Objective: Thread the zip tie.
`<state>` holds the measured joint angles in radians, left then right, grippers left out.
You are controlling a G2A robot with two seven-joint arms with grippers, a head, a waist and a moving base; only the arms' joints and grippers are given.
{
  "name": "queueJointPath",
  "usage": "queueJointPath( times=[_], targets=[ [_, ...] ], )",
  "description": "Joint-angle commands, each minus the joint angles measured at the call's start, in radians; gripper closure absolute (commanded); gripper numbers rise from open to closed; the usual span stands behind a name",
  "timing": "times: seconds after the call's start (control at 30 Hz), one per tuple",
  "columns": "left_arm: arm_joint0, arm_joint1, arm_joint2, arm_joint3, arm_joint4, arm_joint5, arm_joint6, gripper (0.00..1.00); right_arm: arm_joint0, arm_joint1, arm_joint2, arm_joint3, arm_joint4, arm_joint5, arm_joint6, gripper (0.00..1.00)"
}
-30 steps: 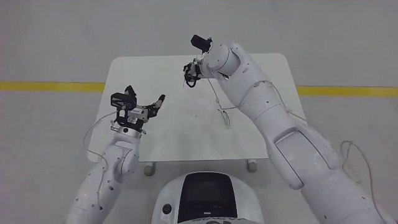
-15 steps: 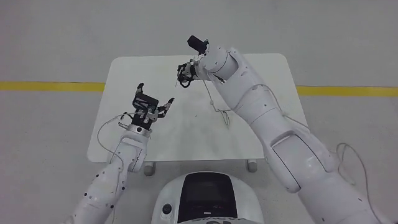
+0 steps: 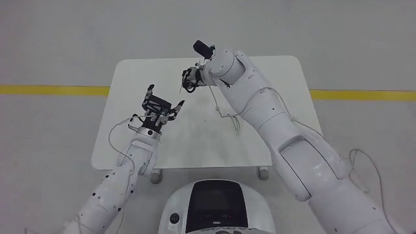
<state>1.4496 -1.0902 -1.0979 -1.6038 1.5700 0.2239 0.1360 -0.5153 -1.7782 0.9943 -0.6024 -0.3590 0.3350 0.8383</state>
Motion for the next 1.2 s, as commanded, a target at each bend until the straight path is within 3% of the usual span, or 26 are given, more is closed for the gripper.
queueJointPath(
  times=[0.0, 0.13, 0.33, 0.57, 0.87, 0.9, 0.93, 0.97, 1.0, 1.17],
  targets=[
    [-0.023, 0.011, 0.023, 0.022, 0.0, 0.029, -0.004, 0.0, -0.015, 0.0, -0.002, -0.021, 0.0, 0.005, -0.006, 1.0],
    [-0.088, 0.045, 0.12, 0.061, 0.0, 0.114, -0.011, 0.0, -0.026, 0.001, 0.003, -0.031, 0.001, 0.005, -0.017, 1.0],
    [-0.176, 0.094, 0.221, 0.086, 0.0, 0.116, -0.053, 0.0, -0.032, -0.005, 0.016, -0.035, 0.007, 0.005, -0.035, 1.0],
    [-0.179, 0.096, 0.224, 0.087, 0.0, 0.116, -0.053, 0.0, -0.032, -0.005, 0.017, -0.035, 0.006, 0.005, -0.036, 1.0],
    [-0.196, 0.099, 0.232, 0.109, 0.0, 0.116, -0.038, 0.0, -0.076, 0.002, 0.012, -0.104, -0.013, 0.005, -0.052, 1.0],
    [-0.198, 0.1, 0.235, 0.112, 0.0, 0.116, -0.038, 0.07, -0.079, 0.002, 0.013, -0.108, -0.014, 0.005, -0.053, 1.0],
    [-0.201, 0.101, 0.238, 0.115, 0.0, 0.116, -0.037, 0.23, -0.081, 0.003, 0.016, -0.111, -0.015, 0.005, -0.055, 1.0],
    [-0.205, 0.103, 0.242, 0.118, 0.0, 0.116, -0.035, 0.3, -0.084, 0.003, 0.018, -0.114, -0.017, 0.005, -0.058, 1.0],
    [-0.209, 0.104, 0.247, 0.121, 0.0, 0.116, -0.034, 0.49, -0.086, 0.003, 0.02, -0.115, -0.019, 0.005, -0.06, 1.0],
    [-0.226, 0.107, 0.268, 0.135, 0.0, 0.116, -0.036, 0.64, -0.092, 0.003, 0.029, -0.122, -0.029, 0.005, -0.067, 1.0]
  ],
)
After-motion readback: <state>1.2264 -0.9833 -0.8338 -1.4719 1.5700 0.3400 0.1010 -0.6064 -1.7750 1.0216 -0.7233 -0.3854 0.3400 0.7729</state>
